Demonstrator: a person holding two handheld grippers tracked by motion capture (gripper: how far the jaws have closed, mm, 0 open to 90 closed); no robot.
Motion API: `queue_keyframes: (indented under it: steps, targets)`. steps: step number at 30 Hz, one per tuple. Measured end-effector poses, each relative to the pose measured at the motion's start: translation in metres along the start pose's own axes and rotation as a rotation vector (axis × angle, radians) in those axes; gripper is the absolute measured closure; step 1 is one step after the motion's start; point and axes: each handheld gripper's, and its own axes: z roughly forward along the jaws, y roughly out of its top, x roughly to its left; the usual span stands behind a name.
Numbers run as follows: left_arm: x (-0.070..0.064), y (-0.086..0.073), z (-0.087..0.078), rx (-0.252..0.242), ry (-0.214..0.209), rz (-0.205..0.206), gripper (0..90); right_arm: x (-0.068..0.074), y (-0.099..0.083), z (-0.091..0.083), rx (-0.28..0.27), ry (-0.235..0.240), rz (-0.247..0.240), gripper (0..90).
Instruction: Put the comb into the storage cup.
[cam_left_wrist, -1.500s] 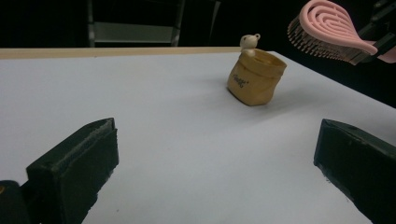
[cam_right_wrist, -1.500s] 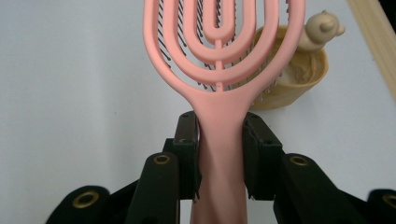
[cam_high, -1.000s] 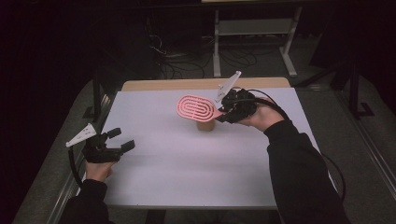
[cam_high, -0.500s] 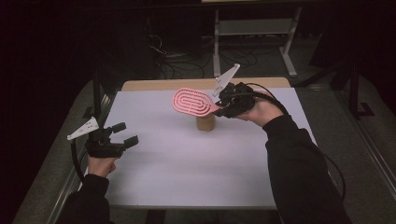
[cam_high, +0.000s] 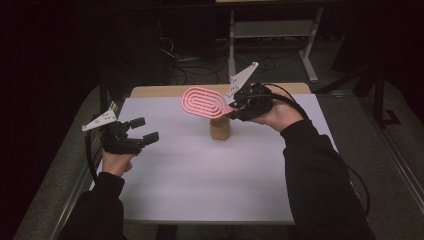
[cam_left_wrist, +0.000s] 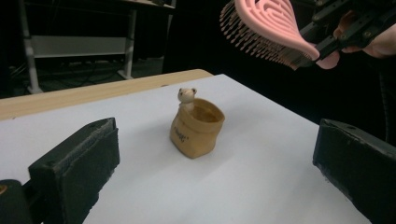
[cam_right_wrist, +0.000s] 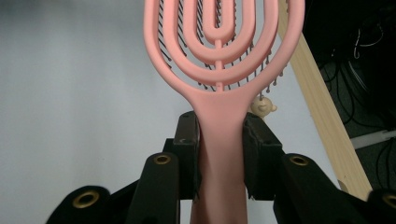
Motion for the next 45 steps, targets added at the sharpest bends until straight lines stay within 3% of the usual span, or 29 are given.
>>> queue_keyframes:
  steps: [11, 16, 21, 28, 31, 38, 45]
  targets:
    - [-0.007, 0.026, 0.021, 0.016, -0.053, -0.016, 0.4, 0.001, 0.002, 0.002, -0.005, -0.001, -0.005, 68.7]
    - [-0.009, 0.032, 0.029, 0.036, -0.049, -0.013, 0.6, 0.001, 0.003, 0.001, -0.015, 0.003, -0.011, 68.8]
    - [-0.015, 0.040, 0.045, 0.043, -0.090, -0.028, 3.6, 0.001, 0.005, 0.002, -0.024, 0.001, -0.017, 68.7]
    - [-0.025, 0.046, 0.062, 0.076, -0.129, 0.001, 7.3, 0.003, 0.007, 0.003, -0.028, 0.006, -0.026, 68.8]
    - [-0.029, 0.049, 0.071, 0.076, -0.161, -0.009, 10.0, 0.004, 0.008, 0.003, -0.029, 0.005, -0.027, 68.8]
    - [-0.030, 0.051, 0.082, 0.072, -0.191, -0.044, 13.6, 0.004, 0.008, 0.001, -0.039, 0.004, -0.032, 68.8]
    - [-0.031, 0.053, 0.087, 0.068, -0.200, -0.063, 14.3, 0.004, 0.009, 0.001, -0.038, 0.002, -0.035, 68.8]
